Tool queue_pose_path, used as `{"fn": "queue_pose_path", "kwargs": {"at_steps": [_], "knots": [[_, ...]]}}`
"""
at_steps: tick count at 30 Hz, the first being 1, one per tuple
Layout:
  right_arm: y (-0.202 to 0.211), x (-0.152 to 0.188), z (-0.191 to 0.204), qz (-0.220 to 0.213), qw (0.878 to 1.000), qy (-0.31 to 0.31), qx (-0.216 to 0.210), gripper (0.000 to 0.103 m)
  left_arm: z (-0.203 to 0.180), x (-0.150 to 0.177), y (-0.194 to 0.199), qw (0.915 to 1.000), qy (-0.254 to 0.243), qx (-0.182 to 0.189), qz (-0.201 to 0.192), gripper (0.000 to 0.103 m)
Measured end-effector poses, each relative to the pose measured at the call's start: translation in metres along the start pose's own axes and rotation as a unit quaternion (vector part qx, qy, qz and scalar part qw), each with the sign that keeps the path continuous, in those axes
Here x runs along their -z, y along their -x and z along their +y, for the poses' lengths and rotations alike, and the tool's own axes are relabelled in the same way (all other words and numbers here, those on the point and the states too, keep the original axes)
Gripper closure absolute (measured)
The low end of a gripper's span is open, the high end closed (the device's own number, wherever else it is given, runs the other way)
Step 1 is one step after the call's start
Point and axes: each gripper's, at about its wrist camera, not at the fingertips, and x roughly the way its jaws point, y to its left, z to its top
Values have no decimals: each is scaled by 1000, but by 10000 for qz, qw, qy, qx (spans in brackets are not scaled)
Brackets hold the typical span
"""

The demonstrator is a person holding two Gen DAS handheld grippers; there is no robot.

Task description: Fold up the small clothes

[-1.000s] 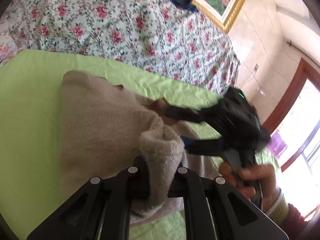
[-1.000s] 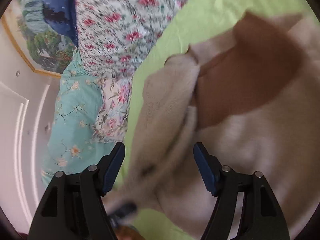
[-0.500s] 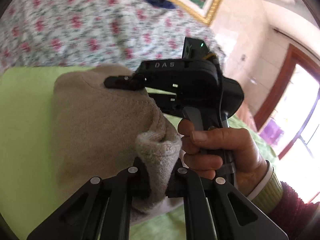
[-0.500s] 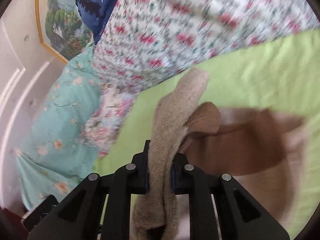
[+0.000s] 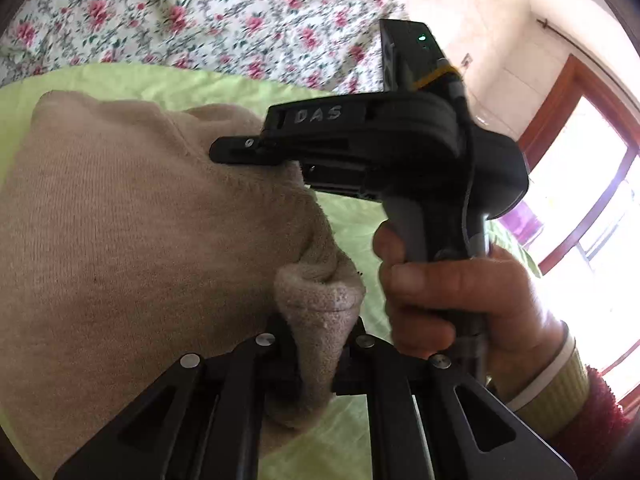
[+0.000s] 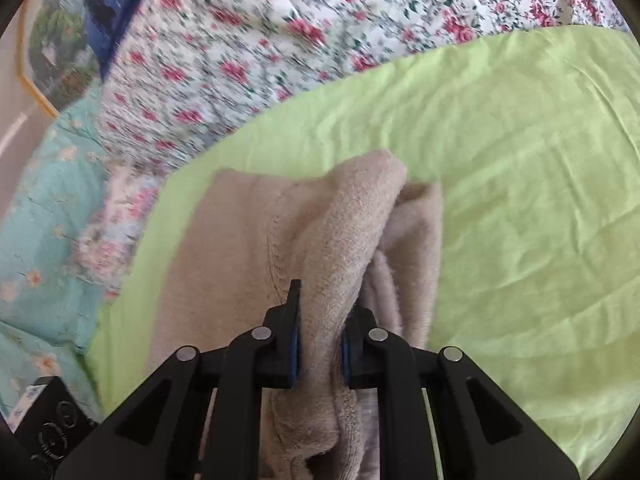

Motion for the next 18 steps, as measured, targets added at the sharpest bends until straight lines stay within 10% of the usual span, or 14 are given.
{"fn": "queue_pose_path", "kwargs": {"at_steps": [7, 12, 18], "knots": [[8, 18, -7, -75, 9992, -159, 352, 71, 10, 16, -14, 9986, 74, 115, 503, 89], [37, 29, -11, -321, 9979, -513, 226, 33, 20, 22, 33, 9978, 152, 417, 497, 50], [43, 34, -19, -316, 9967, -749, -9, 31, 58, 16, 102, 9991, 399, -98, -50, 20]]}}
